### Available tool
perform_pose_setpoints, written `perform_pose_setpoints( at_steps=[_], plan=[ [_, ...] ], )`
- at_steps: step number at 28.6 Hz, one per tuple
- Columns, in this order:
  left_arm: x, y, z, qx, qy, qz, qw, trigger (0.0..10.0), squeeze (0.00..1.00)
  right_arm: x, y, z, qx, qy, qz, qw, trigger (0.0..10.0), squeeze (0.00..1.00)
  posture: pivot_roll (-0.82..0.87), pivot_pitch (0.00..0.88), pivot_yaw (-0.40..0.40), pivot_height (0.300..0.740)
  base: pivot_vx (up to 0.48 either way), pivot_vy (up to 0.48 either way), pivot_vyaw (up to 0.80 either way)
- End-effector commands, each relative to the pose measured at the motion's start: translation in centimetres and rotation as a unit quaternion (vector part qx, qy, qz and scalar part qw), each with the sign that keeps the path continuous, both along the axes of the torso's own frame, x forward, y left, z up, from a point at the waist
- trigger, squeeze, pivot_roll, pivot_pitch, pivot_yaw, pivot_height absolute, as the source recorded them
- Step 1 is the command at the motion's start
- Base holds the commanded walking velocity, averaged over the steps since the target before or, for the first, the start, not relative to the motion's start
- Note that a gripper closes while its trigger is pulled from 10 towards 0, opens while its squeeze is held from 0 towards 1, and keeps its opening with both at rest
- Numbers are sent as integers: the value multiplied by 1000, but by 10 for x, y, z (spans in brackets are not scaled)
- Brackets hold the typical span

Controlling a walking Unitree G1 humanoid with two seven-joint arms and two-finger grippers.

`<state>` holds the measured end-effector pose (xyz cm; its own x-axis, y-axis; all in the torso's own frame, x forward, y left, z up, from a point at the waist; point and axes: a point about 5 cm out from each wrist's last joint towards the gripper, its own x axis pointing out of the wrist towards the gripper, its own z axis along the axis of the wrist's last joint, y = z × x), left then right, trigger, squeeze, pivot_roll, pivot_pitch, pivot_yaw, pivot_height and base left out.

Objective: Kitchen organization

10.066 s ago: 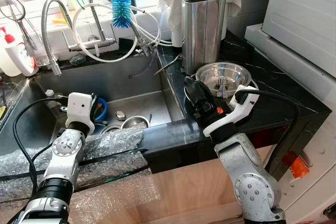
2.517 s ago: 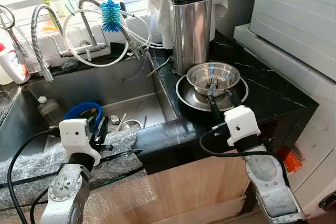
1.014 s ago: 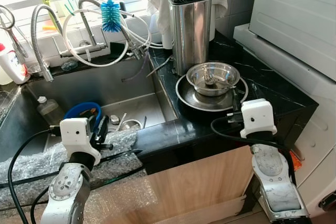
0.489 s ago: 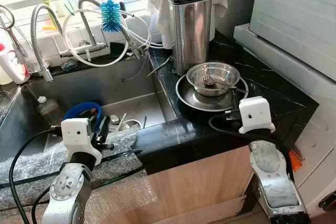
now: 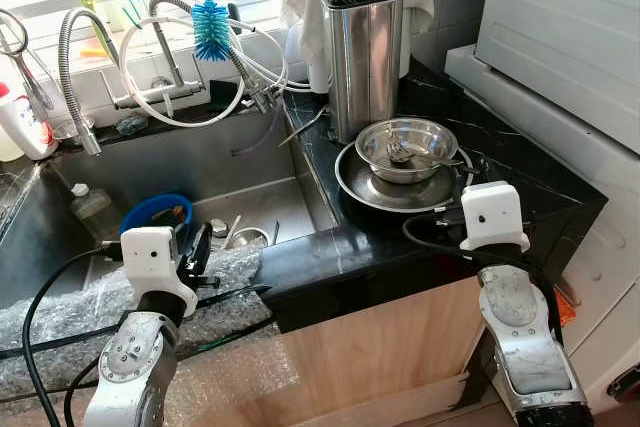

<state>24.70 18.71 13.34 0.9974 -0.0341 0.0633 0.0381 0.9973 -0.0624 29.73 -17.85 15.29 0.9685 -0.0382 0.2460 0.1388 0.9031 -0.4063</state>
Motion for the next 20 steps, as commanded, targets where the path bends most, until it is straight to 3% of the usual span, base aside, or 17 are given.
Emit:
perform_pose_setpoints(
  at_steps=[1,6,7,10,12,13,20],
  plan=[
    [2,3,0,10,3,6,1000,10000,0,3,1,1,7,0,-3,1000,3020,0,-105,0,131,740,0,0,0],
    [2,3,0,10,3,8,1000,10000,0,4,5,7,12,-10,8,1000,2667,0,-103,0,131,740,0,0,0],
    [3,3,0,11,3,9,1000,10000,0,4,11,15,16,-27,24,999,3490,0,-105,0,132,740,0,0,0],
    [3,4,0,12,3,12,1000,10000,0,4,22,31,20,-58,54,997,2824,0,-105,0,130,740,0,0,0],
    [3,4,0,13,3,12,1000,10000,0,5,26,38,23,-68,61,996,6353,0,-105,0,131,740,0,0,0],
    [3,3,0,13,3,13,1000,10000,0,5,28,42,26,-77,66,994,10000,0,-104,0,129,740,0,0,0],
    [4,2,0,11,2,14,1000,10000,0,6,30,50,28,-86,77,993,10000,0,-104,0,126,740,0,0,0]
  ],
)
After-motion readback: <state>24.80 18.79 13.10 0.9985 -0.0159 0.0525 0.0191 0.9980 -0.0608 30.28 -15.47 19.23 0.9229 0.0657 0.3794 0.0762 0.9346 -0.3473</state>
